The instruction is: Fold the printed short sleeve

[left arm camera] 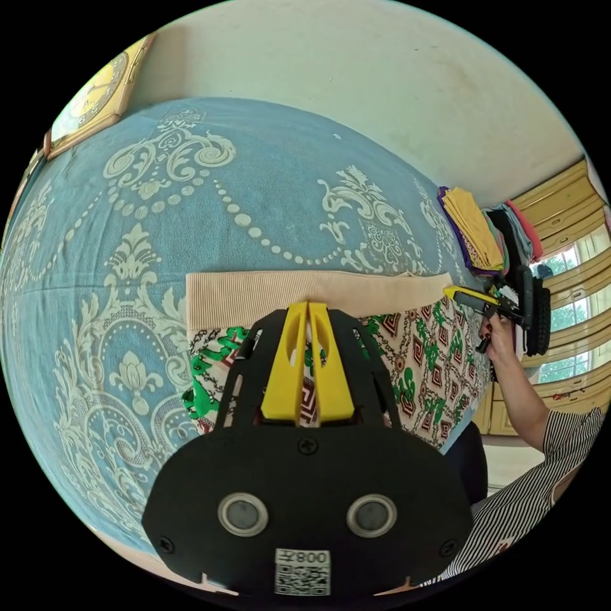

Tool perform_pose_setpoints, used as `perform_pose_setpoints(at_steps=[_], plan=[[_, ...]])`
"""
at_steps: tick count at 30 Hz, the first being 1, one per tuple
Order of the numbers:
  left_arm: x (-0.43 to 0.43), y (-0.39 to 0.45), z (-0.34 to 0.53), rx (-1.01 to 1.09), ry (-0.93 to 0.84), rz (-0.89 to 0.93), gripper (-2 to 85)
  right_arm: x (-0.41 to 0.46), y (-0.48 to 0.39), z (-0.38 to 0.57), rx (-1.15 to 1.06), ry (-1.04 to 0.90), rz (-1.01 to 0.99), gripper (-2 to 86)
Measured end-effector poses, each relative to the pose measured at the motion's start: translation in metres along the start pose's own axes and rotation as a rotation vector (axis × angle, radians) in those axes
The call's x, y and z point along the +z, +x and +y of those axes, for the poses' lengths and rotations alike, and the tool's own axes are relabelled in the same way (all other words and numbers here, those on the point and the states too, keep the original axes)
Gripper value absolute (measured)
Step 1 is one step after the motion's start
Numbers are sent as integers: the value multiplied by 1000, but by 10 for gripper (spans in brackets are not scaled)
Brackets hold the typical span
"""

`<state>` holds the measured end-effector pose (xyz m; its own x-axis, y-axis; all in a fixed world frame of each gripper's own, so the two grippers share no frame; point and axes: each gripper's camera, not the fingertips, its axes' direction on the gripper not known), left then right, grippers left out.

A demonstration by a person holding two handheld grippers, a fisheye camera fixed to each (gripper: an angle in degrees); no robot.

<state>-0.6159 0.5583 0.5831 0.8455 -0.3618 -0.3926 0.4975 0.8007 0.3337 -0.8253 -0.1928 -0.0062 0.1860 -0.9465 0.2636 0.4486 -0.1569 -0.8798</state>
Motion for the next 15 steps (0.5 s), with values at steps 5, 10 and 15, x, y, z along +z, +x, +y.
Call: perform_pose_setpoints(at_steps=[5, 10, 15], plan=[[-24, 23, 11, 25, 61, 10, 4, -17, -9, 10, 38, 34, -2, 0], [-24, 63, 18, 159, 9, -13, 2, -44, -33, 27, 36, 101, 5, 1], [-19, 73, 15, 152, -38, -47, 1, -45, -67, 40, -36, 53, 55, 1]])
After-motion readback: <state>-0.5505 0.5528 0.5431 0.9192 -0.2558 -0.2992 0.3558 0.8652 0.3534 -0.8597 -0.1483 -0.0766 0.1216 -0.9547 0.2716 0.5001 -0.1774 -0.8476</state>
